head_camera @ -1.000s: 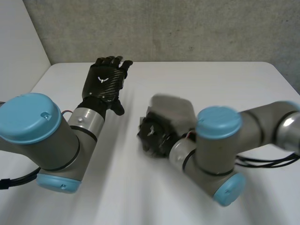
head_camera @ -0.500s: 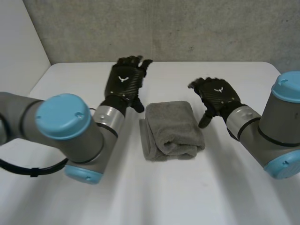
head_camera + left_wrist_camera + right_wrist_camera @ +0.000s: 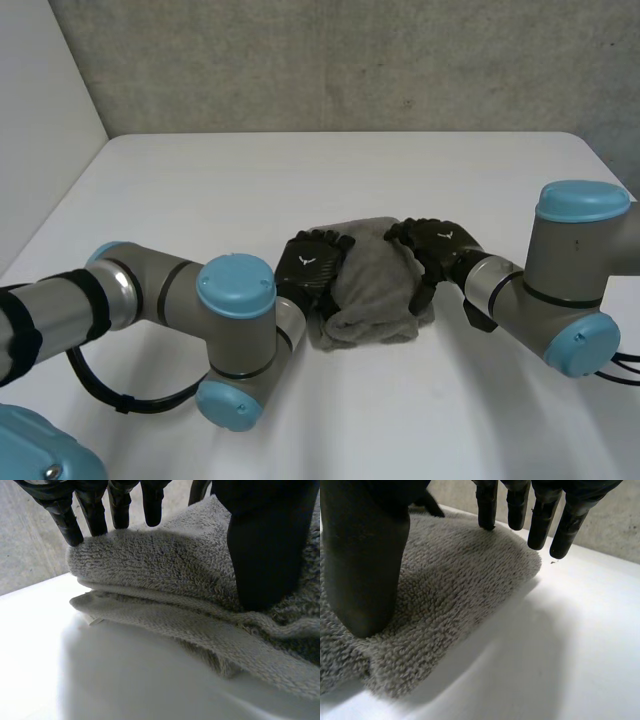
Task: Fold the towel.
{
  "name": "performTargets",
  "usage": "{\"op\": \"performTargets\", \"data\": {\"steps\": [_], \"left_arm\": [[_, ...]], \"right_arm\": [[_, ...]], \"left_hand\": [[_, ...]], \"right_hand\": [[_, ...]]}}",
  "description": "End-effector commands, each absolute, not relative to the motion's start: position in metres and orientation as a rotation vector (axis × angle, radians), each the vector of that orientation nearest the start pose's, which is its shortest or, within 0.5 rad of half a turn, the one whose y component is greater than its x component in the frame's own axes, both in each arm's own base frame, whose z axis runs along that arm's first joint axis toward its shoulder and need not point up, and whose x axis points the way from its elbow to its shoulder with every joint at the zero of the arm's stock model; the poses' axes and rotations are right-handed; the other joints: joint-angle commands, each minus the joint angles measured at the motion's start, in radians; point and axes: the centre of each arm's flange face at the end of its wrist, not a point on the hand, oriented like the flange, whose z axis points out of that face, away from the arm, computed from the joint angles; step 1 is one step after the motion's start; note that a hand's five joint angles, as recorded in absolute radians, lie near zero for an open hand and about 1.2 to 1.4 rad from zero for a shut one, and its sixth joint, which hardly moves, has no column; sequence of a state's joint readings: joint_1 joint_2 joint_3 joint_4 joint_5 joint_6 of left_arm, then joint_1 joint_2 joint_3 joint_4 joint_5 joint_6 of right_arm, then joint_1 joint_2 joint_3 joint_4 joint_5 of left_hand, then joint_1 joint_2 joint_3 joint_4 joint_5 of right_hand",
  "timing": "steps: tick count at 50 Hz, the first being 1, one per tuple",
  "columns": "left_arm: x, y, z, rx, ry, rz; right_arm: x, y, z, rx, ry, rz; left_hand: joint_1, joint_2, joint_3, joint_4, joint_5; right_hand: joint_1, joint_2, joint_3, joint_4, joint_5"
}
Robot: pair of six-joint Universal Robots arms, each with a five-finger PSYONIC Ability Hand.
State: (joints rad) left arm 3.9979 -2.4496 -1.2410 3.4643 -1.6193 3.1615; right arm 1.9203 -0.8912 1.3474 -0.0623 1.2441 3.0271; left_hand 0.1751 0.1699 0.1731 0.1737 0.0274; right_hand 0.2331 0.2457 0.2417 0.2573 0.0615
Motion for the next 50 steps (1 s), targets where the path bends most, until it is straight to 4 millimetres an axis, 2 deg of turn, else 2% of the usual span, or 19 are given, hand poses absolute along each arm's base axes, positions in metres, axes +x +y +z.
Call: {"op": "performTargets", "data": {"steps": [1, 2, 4, 5, 6, 7, 8, 9, 10, 12, 13, 15, 16, 17, 26, 32, 41, 48, 50], "left_arm": [[-0.374, -0.257, 0.136, 0.856, 2.582, -2.217], [-0.374, -0.257, 0.136, 0.856, 2.582, -2.217], [-0.371, -0.259, 0.172, 0.811, 2.507, -2.333], [-0.371, -0.259, 0.172, 0.81, 2.506, -2.334], [-0.369, -0.258, 0.194, 0.788, 2.461, -2.404], [-0.369, -0.258, 0.194, 0.788, 2.461, -2.404], [-0.367, -0.256, 0.218, 0.76, 2.415, -2.481], [-0.362, -0.254, 0.24, 0.731, 2.365, -2.549], [-0.362, -0.254, 0.24, 0.73, 2.365, -2.55], [-0.344, -0.253, 0.276, 0.664, 2.297, -2.614], [-0.344, -0.253, 0.276, 0.664, 2.297, -2.614], [-0.324, -0.252, 0.302, 0.603, 2.274, -2.619], [-0.324, -0.252, 0.302, 0.603, 2.274, -2.619], [-0.315, -0.25, 0.311, 0.579, 2.281, -2.604], [-0.285, -0.242, 0.332, 0.453, 2.329, -2.515], [-0.281, -0.241, 0.336, 0.423, 2.32, -2.509], [-0.28, -0.241, 0.33, 0.432, 2.354, -2.464], [-0.28, -0.241, 0.328, 0.444, 2.359, -2.46], [-0.281, -0.241, 0.328, 0.447, 2.363, -2.459]], "right_arm": [[0.284, -0.314, 0.189, -0.77, 2.07, -1.642], [0.284, -0.314, 0.189, -0.77, 2.069, -1.642], [0.28, -0.312, 0.225, -0.744, 1.996, -1.75], [0.28, -0.312, 0.225, -0.743, 1.996, -1.751], [0.277, -0.31, 0.243, -0.726, 1.966, -1.811], [0.273, -0.308, 0.264, -0.698, 1.937, -1.888], [0.273, -0.307, 0.264, -0.698, 1.937, -1.889], [0.267, -0.305, 0.283, -0.658, 1.918, -1.967], [0.267, -0.305, 0.283, -0.657, 1.918, -1.967], [0.256, -0.299, 0.313, -0.568, 1.903, -2.097], [0.256, -0.299, 0.313, -0.568, 1.903, -2.097], [0.247, -0.294, 0.331, -0.5, 1.91, -2.166], [0.247, -0.294, 0.331, -0.5, 1.91, -2.166], [0.243, -0.293, 0.335, -0.479, 1.93, -2.175], [0.237, -0.288, 0.34, -0.471, 2.011, -2.13], [0.237, -0.288, 0.338, -0.473, 2.022, -2.123], [0.238, -0.289, 0.334, -0.483, 2.03, -2.113], [0.249, -0.288, 0.324, -0.583, 1.962, -2.1], [0.26, -0.292, 0.304, -0.715, 1.919, -2.041]], "left_hand": [[0.018, 0.023, 0.02, 0.019, -0.009], [0.018, 0.023, 0.02, 0.019, -0.009], [0.015, 0.02, 0.017, 0.016, -0.012], [0.015, 0.02, 0.017, 0.016, -0.012], [0.012, 0.017, 0.014, 0.013, -0.015], [0.012, 0.017, 0.014, 0.013, -0.015], [0.009, 0.014, 0.011, 0.01, -0.018], [0.009, 0.014, 0.011, 0.01, -0.018], [0.009, 0.014, 0.011, 0.01, -0.018], [0.012, 0.017, 0.014, 0.013, -0.015], [0.012, 0.017, 0.014, 0.013, -0.015], [0.009, 0.014, 0.011, 0.01, -0.018], [0.009, 0.014, 0.011, 0.01, -0.018], [0.012, 0.017, 0.014, 0.013, -0.015], [0.018, 0.023, 0.02, 0.019, -0.009], [0.012, 0.017, 0.014, 0.013, -0.015], [0.003, 0.008, 0.005, 0.005, -0.024], [0.003, 0.008, 0.005, 0.005, -0.024], [0.0, 0.005, 0.002, 0.002, -0.027]], "right_hand": [[-0.059, -0.071, -0.067, -0.083, -0.062], [-0.059, -0.071, -0.067, -0.083, -0.062], [-0.059, -0.071, -0.067, -0.083, -0.062], [-0.059, -0.071, -0.067, -0.083, -0.062], [-0.059, -0.071, -0.067, -0.083, -0.062], [-0.059, -0.071, -0.067, -0.083, -0.062], [-0.059, -0.071, -0.067, -0.083, -0.062], [-0.059, -0.071, -0.067, -0.083, -0.062], [-0.059, -0.071, -0.067, -0.083, -0.062], [-0.059, -0.071, -0.067, -0.083, -0.062], [-0.059, -0.071, -0.067, -0.083, -0.062], [-0.059, -0.071, -0.067, -0.083, -0.062], [-0.059, -0.071, -0.067, -0.083, -0.062], [-0.059, -0.071, -0.067, -0.083, -0.062], [-0.059, -0.071, -0.067, -0.083, -0.062], [-0.059, -0.071, -0.067, -0.083, -0.062], [-0.059, -0.071, -0.067, -0.083, -0.062], [-0.059, -0.071, -0.067, -0.083, -0.062], [-0.059, -0.071, -0.067, -0.083, -0.062]]}}
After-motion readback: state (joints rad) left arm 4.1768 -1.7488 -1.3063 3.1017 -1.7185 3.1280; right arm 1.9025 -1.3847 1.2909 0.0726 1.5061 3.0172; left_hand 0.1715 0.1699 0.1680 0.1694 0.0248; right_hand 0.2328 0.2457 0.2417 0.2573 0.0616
